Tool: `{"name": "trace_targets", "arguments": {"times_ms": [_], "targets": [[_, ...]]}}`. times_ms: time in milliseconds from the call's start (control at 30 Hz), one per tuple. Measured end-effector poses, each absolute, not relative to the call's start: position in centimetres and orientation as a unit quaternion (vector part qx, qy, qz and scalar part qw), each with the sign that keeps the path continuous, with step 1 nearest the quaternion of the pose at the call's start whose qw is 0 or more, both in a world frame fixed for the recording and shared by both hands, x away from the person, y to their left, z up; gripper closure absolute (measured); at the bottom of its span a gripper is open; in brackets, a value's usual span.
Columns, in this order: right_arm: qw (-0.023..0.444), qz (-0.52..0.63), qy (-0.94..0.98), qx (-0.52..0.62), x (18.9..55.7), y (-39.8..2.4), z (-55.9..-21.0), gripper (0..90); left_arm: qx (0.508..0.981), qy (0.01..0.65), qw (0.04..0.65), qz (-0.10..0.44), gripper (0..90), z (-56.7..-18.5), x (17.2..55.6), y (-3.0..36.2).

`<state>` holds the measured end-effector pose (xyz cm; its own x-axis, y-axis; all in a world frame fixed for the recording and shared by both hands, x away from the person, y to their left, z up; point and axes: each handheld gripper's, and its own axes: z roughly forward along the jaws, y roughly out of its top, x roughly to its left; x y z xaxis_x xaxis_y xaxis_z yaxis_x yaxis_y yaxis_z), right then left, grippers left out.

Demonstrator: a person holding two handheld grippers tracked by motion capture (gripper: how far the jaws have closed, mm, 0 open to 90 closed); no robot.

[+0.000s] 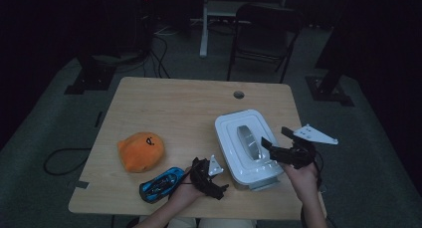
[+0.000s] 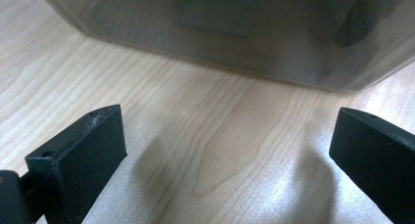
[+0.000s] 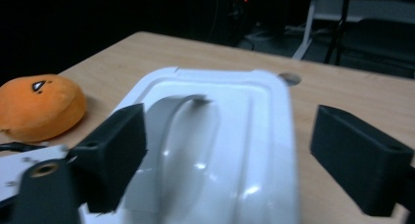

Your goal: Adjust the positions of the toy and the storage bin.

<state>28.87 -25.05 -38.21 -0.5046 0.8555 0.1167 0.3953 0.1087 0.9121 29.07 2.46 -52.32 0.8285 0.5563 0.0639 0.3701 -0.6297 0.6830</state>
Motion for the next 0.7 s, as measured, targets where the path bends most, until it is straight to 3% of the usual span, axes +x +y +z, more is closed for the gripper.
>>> {"name": "trace_targets", "arguments": {"times_ms": [267,367,533,700], "targets": [[0.205,0.46,0.741,0.444,29.1,-22.0,-39.3,21.0,0.89,0.275,0.345,0.117,0.8,-52.5,29.6,2.7],[0.221,0.447,0.744,0.445,29.1,-21.4,-39.7,23.2,0.89,0.275,0.345,0.117,0.9,-52.5,29.6,2.7],[0.216,0.429,0.76,0.438,28.8,-20.8,-39.8,42.8,0.889,0.277,0.345,0.117,0.9,-52.5,29.5,2.7],[0.203,0.417,0.772,0.436,28.9,-20.3,-40.0,51.0,0.889,0.278,0.344,0.117,0.9,-52.5,29.5,2.7]]}}
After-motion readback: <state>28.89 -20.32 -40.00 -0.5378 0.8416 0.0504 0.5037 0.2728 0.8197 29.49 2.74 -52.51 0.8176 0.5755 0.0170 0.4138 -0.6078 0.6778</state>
